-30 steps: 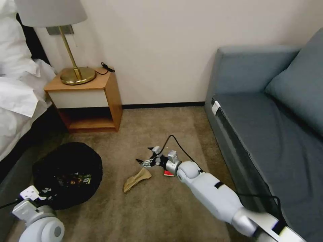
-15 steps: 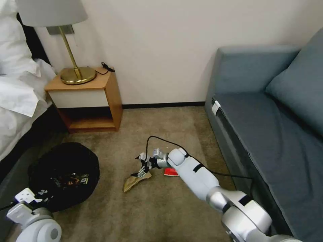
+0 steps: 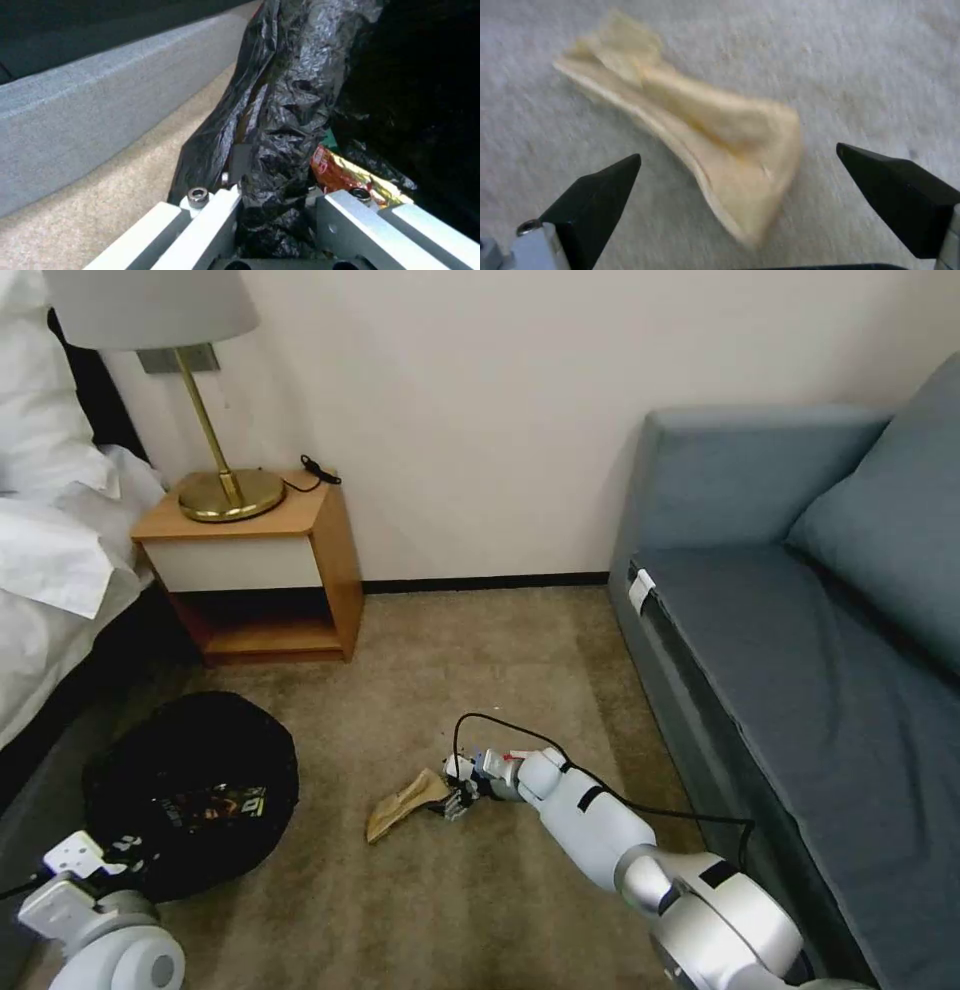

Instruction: Pick up the trash bin, then pick up the garbage on the floor and place it into the trash bin.

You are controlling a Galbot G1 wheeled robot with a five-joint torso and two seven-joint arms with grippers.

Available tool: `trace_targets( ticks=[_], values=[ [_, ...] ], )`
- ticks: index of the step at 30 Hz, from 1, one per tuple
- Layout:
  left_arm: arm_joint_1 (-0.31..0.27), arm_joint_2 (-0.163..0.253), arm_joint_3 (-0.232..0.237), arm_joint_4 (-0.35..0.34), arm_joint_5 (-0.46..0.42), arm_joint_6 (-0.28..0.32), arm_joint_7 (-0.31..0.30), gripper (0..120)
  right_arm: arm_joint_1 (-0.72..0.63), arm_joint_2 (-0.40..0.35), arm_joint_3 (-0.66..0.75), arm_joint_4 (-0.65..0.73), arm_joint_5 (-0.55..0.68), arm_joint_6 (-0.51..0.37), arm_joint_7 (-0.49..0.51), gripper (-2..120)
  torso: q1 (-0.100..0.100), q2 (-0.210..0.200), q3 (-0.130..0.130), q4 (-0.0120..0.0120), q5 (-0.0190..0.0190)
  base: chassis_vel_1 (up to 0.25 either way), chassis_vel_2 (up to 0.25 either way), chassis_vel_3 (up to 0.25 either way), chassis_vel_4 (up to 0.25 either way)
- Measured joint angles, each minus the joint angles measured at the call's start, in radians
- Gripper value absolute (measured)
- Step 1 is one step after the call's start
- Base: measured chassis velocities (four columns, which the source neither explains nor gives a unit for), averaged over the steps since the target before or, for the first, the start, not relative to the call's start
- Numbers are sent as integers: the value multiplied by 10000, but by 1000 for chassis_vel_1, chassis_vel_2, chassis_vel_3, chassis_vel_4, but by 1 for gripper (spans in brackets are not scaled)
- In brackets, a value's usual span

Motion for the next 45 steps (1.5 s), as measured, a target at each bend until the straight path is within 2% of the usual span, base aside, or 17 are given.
trace_targets(
  ticks=[5,7,11,19,24,29,35,39,44,45],
  values=[
    [-100,116,-32,-14,-401,100,-174,0,-117,-3,-365,408,286,-15,17,100,0,0,1,2,-1,0,0,0,0],
    [-400,434,-146,-246,-1150,433,-607,0,-77,-6,-644,553,567,-57,8,100,0,0,0,1,0,0,0,0,0],
    [-796,668,-239,-560,-1794,725,-952,0,186,-13,-1241,457,863,-110,-49,100,0,1,0,-1,0,0,0,0,0],
    [-824,285,-219,-734,-1951,729,-961,0,461,-15,-1580,-46,889,-99,-4,100,0,1,0,0,0,0,0,0,0],
    [-848,269,-247,-787,-2027,728,-961,0,576,-14,-1648,-150,889,-99,23,100,0,1,0,0,-1,0,0,0,0],
    [-867,383,-495,-968,-2444,820,-1026,0,837,-15,-1796,-373,896,-94,51,100,0,1,0,-1,-1,0,0,0,0],
    [-856,536,-892,-821,-2679,845,-1041,0,860,-16,-1905,-264,1068,-41,52,100,0,1,0,0,0,0,0,0,0],
    [-722,692,-1252,-489,-2748,834,-939,0,724,-16,-1959,9,1342,95,174,100,0,1,0,0,-1,0,0,0,0],
    [-663,868,-1484,-175,-2839,802,-843,0,649,-17,-2035,367,1631,93,165,100,0,1,0,0,-2,0,0,0,0],
    [-660,957,-1597,-83,-2925,796,-815,0,636,-18,-2184,653,1984,72,155,100,0,1,0,0,-1,0,0,0,0]
  ],
)
